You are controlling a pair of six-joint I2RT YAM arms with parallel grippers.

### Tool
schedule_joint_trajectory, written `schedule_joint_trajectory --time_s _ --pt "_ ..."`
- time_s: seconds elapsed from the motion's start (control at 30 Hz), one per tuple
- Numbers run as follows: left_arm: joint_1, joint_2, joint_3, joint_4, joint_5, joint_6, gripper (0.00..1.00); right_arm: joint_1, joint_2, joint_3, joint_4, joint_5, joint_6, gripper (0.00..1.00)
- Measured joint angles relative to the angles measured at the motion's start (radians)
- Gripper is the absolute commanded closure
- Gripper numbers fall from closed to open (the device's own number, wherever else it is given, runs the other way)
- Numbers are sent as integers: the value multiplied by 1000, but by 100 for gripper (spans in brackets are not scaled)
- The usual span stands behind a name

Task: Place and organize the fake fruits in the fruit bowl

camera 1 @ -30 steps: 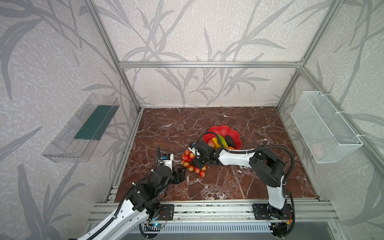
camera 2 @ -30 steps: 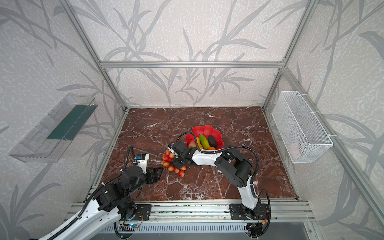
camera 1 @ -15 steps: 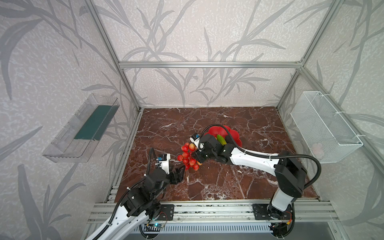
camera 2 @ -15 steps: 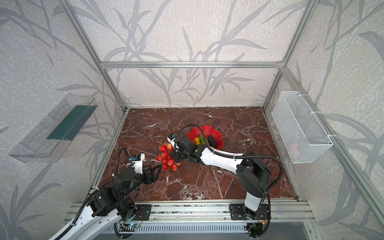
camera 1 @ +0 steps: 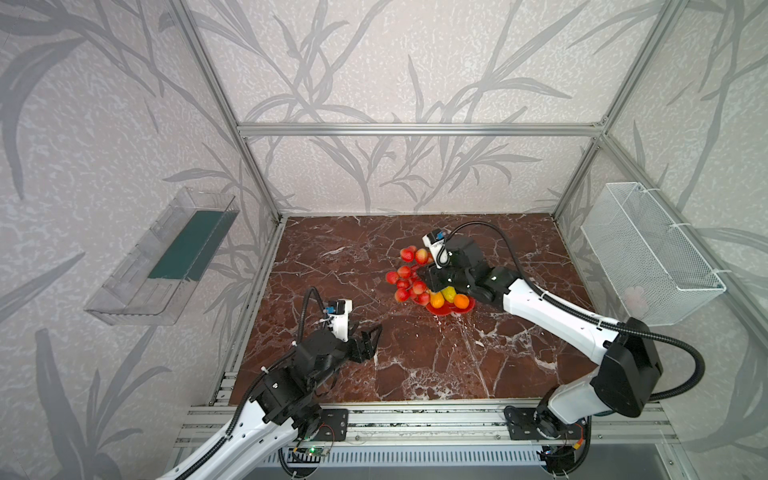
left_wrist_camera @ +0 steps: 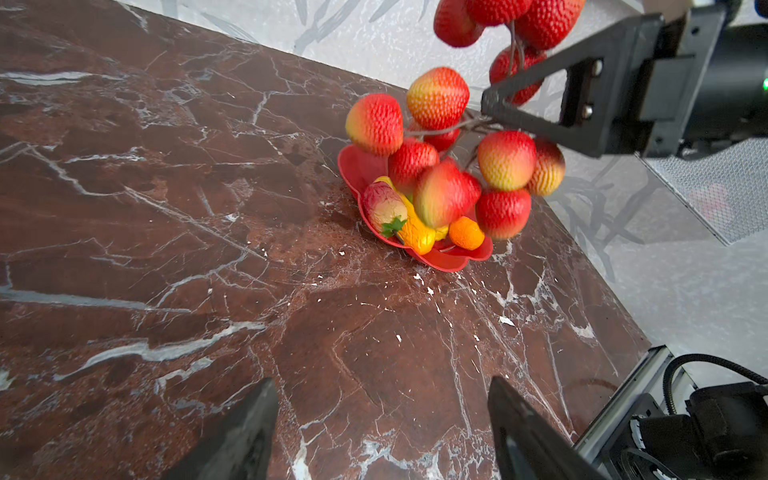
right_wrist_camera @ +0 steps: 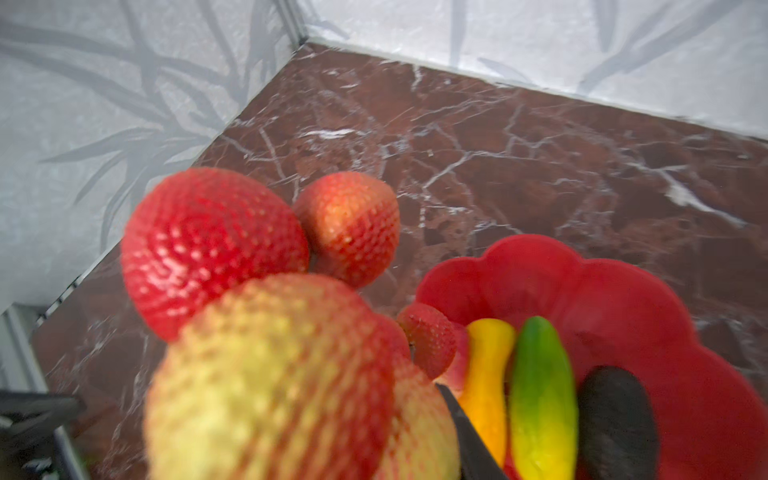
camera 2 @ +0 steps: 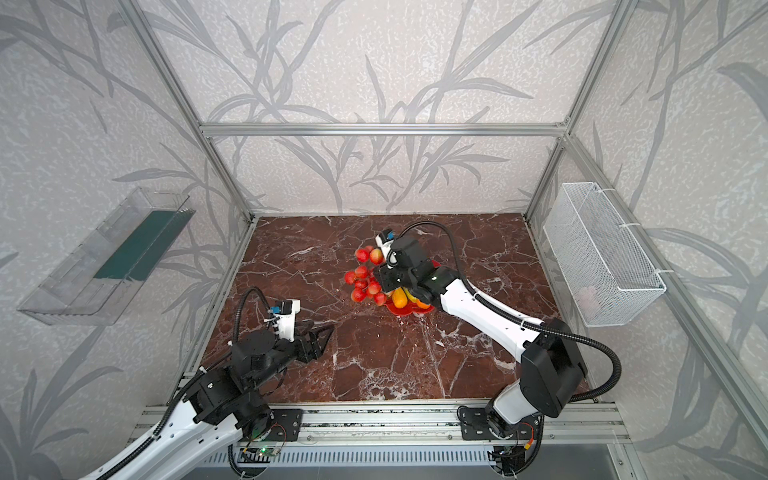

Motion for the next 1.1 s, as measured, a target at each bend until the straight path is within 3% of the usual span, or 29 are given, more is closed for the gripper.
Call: schedule_joint_trajectory --time_s 0.2,0.37,0.5,0.6,0.7,0.8,0.93,1.1 --pt "0 122 34 75 23 47 20 -173 25 -55 25 -59 5 100" --pt "0 144 48 80 -43 90 17 -201 101 -76 35 -83 2 96" --pt "1 131 52 77 -163 132 13 -201 147 -77 32 -88 1 77" --pt "1 121 60 69 -295 172 9 -202 151 -77 19 -85 6 48" --pt "11 113 60 68 -427 226 5 -203 149 -77 10 -78 9 29" --pt "42 110 55 89 -539 283 2 -203 111 -90 -10 -60 8 1" --pt "160 101 -12 189 -604 351 0 -205 -43 -146 -26 -28 -3 1" --pt "355 150 -144 364 -579 394 0 -234 -332 -259 -12 44 -48 1"
